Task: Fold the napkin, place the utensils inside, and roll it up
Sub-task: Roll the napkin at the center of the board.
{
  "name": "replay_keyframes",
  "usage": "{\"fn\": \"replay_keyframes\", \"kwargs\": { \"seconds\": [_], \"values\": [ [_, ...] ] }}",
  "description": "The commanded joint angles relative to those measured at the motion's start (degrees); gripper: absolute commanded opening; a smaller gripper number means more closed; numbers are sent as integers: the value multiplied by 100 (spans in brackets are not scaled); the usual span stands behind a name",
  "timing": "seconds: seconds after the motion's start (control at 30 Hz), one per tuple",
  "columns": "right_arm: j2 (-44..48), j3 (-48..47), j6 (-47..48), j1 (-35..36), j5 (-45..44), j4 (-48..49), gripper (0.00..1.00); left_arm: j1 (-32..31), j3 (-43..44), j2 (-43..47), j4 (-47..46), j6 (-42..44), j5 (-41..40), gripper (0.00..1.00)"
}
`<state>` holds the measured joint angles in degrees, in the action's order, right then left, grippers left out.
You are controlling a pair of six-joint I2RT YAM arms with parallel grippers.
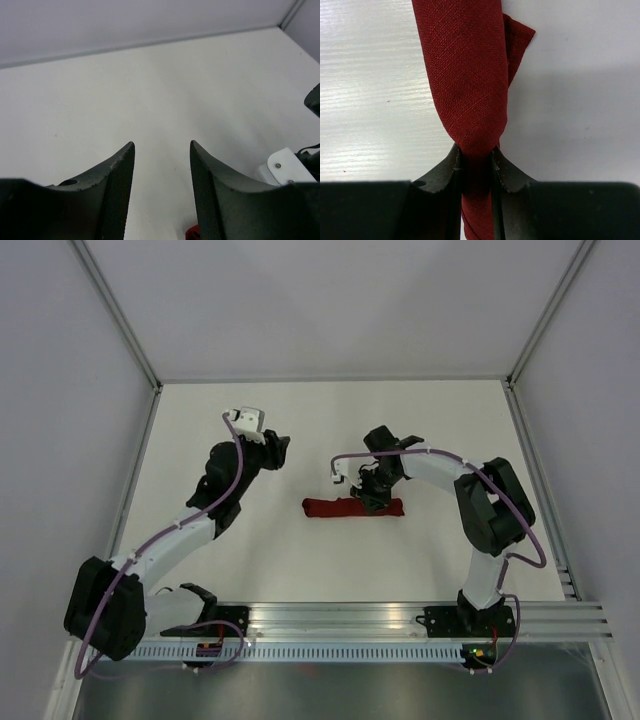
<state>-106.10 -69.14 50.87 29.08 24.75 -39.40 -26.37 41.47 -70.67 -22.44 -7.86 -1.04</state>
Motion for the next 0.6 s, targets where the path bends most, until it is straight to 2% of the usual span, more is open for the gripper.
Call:
{"fn": "replay_keyframes", "kwargs": {
  "seconds": [0.0, 0.1, 0.33, 0.37, 0.4, 0.5, 0.57],
  "values": [
    [-569, -248, 327, -113, -6, -604, 3, -52, -752, 789, -1235, -269, -933, 54],
    [-850, -564, 423, -131, 38, -911, 3, -140, -1114, 1143, -1623, -24, -837, 54],
    [-1517, -1285, 643, -192, 117, -1667, 2, -641, -1300, 1600, -1492, 1690, -268, 55],
    [-1562, -1399, 652, -201, 117, -1711, 2, -807, -1256, 1592, -1431, 2056, -170, 54],
    [-1615, -1461, 652, -210, 126, -1764, 2, -913, -1212, 1540, -1352, 2060, -21, 54],
    [-1808, -1733, 661, -254, 188, -1949, 2, -1369, -1142, 1241, -1193, 3085, 393, 54],
    [-1949, -1900, 635, -271, 179, -2045, 2, -1555, -1107, 926, -1132, 3316, 437, 55]
  ]
}}
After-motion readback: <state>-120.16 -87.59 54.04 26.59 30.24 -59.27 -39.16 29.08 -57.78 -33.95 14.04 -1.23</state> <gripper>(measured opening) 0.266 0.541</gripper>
